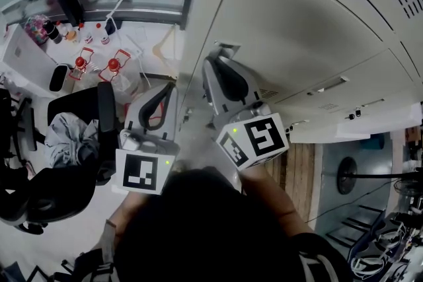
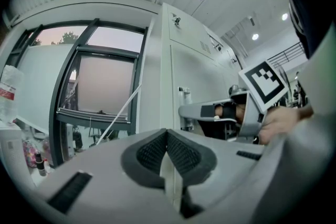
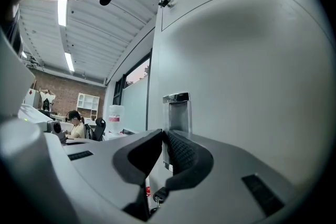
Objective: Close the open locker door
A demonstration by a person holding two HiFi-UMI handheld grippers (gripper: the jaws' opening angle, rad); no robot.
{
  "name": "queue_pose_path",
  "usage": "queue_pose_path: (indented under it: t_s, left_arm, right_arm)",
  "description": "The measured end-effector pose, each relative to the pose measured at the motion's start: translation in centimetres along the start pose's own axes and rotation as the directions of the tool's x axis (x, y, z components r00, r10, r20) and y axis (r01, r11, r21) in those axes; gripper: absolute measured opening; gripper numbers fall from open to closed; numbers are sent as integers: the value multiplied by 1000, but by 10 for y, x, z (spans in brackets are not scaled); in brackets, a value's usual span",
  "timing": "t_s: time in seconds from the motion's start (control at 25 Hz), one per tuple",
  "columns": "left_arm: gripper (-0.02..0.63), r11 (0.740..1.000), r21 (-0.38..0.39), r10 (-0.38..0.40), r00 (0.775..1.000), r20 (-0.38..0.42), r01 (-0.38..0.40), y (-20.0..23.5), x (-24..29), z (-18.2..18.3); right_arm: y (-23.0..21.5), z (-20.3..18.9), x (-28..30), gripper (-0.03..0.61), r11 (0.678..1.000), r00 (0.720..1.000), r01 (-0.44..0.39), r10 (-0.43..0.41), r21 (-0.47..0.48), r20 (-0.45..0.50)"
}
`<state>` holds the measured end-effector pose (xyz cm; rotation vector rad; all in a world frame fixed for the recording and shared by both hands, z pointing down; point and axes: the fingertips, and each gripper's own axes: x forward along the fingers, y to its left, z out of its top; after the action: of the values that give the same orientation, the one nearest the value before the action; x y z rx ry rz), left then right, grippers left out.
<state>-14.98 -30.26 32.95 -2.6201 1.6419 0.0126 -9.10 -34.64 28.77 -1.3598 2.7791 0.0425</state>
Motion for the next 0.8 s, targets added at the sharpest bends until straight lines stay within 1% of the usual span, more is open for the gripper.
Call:
queue_pose_path:
  t_s: [0.4, 0.64, 0.8]
  left_arm:
    - [2, 1000, 3, 23, 1000, -5, -23, 1, -10, 0]
    - [2, 999, 19, 33, 999, -1, -33, -2, -19, 3]
    - [2, 999, 21, 42, 999, -4, -42, -5, -28, 4]
  right_arm:
    - [-3, -2, 2, 44, 1000, 1000, 24, -24, 1, 4]
    - [-2, -3, 4, 44, 999, 999, 41, -41, 5, 17]
    - [1, -3, 4, 44, 999, 999, 40, -40, -2, 3]
